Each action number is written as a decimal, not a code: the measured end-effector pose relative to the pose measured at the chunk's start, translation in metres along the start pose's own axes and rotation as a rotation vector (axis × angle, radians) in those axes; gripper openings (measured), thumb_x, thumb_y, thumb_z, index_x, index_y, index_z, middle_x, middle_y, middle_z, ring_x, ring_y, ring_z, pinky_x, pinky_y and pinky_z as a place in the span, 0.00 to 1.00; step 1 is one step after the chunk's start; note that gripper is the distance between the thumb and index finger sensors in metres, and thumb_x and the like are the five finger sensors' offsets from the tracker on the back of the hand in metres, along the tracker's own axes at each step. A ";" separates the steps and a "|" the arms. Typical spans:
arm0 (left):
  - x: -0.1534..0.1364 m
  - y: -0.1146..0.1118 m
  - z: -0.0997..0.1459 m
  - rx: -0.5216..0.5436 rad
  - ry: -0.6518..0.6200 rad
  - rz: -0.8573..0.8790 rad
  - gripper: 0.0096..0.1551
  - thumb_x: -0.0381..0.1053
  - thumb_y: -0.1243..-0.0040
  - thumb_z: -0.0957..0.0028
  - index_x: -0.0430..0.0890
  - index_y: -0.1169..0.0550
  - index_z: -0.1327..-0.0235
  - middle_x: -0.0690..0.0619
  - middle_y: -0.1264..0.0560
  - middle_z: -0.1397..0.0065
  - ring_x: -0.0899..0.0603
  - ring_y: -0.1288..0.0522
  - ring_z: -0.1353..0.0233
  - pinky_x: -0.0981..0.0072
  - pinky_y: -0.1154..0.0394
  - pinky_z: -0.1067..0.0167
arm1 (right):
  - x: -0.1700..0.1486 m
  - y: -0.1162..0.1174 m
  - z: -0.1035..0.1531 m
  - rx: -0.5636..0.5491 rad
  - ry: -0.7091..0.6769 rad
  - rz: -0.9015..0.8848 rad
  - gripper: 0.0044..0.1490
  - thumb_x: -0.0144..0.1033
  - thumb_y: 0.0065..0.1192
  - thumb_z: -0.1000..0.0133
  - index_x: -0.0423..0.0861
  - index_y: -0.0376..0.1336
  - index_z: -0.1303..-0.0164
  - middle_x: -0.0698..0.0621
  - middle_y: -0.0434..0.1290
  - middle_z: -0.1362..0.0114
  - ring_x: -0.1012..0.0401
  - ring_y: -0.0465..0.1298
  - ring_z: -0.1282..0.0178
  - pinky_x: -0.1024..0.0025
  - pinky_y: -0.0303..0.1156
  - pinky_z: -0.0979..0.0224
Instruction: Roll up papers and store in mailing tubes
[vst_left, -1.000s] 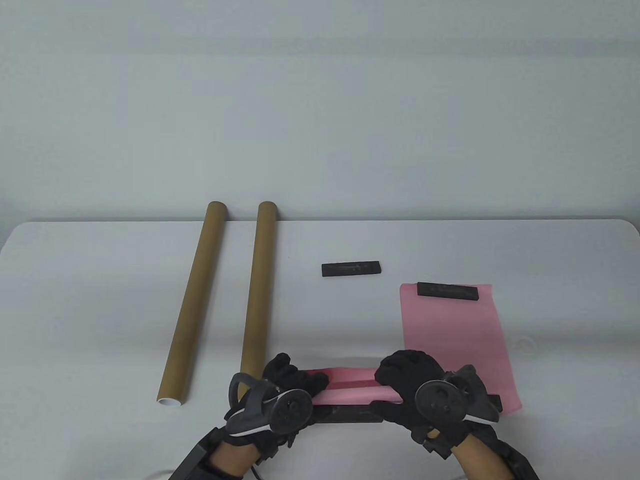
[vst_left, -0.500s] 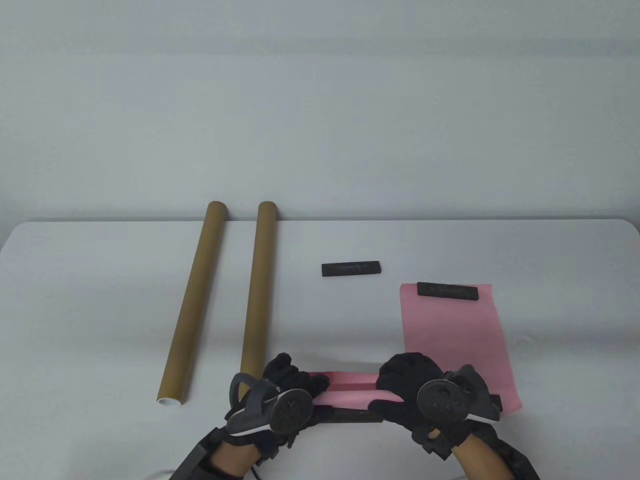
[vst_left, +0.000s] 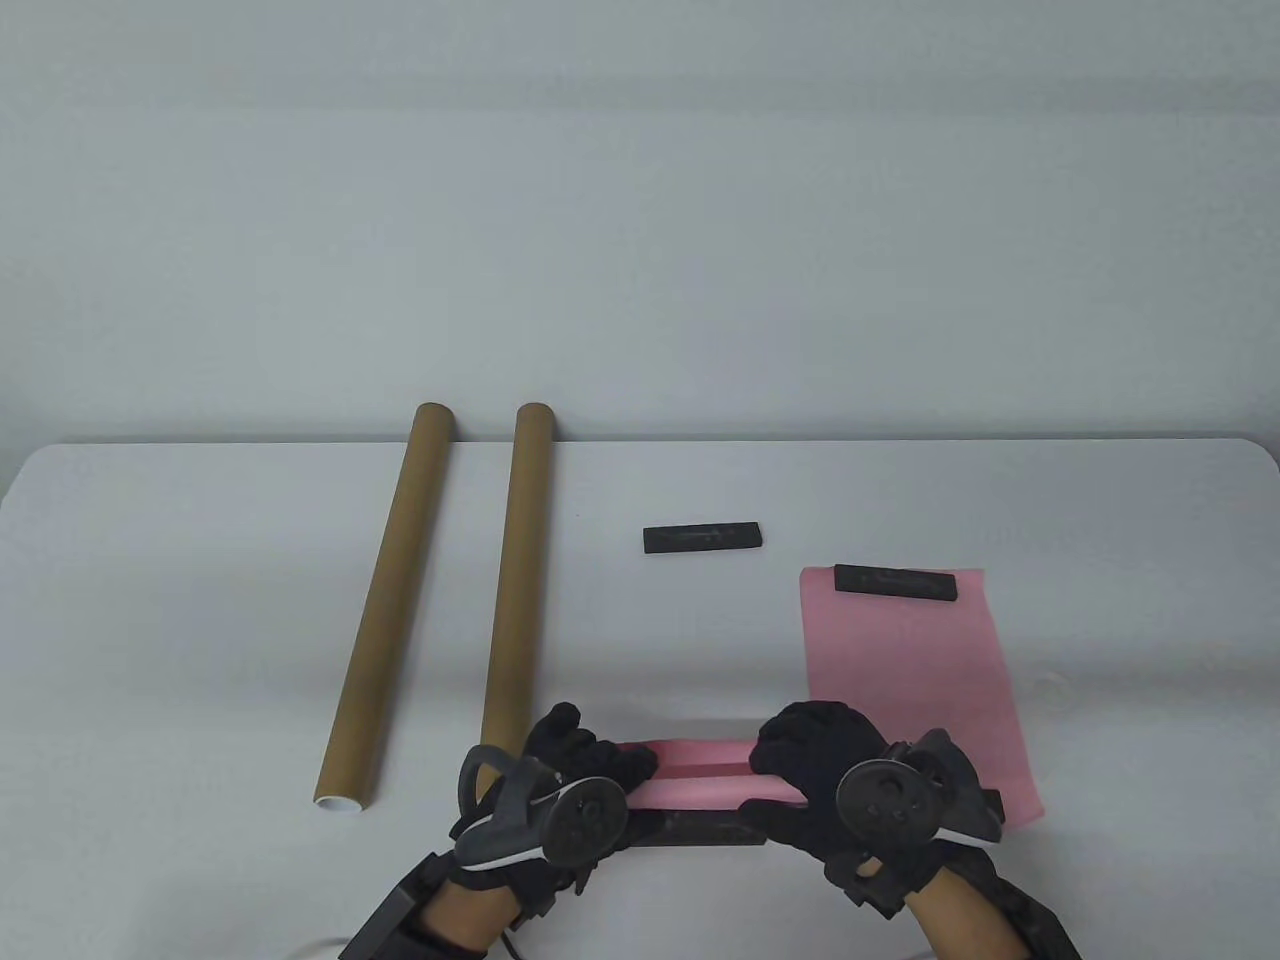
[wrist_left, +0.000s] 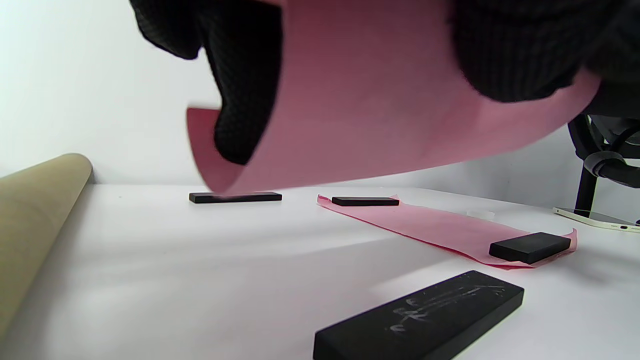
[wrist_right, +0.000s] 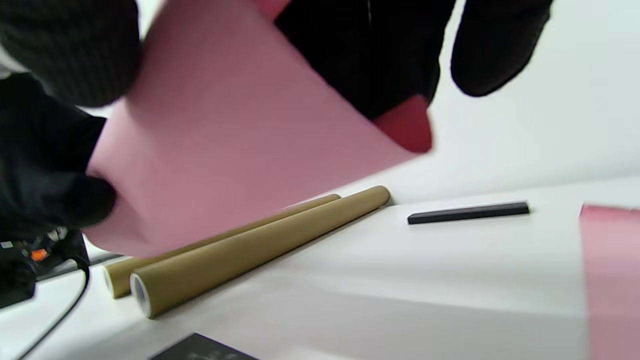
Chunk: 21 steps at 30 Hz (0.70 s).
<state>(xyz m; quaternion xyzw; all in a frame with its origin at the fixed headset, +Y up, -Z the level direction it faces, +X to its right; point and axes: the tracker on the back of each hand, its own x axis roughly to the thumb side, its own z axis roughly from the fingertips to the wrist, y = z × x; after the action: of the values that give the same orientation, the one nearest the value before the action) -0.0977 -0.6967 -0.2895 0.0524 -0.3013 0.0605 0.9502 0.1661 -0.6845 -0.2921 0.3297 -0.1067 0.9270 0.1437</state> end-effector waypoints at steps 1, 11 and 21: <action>-0.001 0.000 0.000 -0.006 0.007 0.011 0.39 0.75 0.41 0.67 0.56 0.18 0.47 0.62 0.12 0.63 0.53 0.11 0.56 0.45 0.31 0.28 | 0.002 0.000 0.000 0.005 -0.018 0.028 0.46 0.65 0.70 0.52 0.45 0.69 0.31 0.43 0.72 0.24 0.36 0.71 0.23 0.29 0.65 0.27; 0.011 0.003 0.003 0.042 -0.028 -0.061 0.38 0.70 0.34 0.63 0.57 0.24 0.38 0.60 0.16 0.49 0.50 0.14 0.44 0.44 0.33 0.27 | -0.001 0.000 -0.001 0.012 0.000 -0.083 0.41 0.68 0.58 0.50 0.43 0.81 0.57 0.43 0.84 0.41 0.39 0.79 0.32 0.31 0.69 0.30; 0.001 0.000 0.002 0.022 0.017 -0.032 0.42 0.70 0.34 0.64 0.57 0.26 0.35 0.58 0.18 0.43 0.48 0.16 0.39 0.44 0.34 0.27 | 0.006 0.001 -0.001 0.019 -0.025 0.040 0.34 0.59 0.68 0.49 0.46 0.76 0.44 0.44 0.77 0.29 0.38 0.74 0.24 0.30 0.66 0.27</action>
<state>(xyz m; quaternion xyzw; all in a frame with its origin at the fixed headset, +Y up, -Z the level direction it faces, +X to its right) -0.0977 -0.6968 -0.2871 0.0671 -0.2918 0.0490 0.9529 0.1605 -0.6836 -0.2892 0.3402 -0.1063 0.9265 0.1206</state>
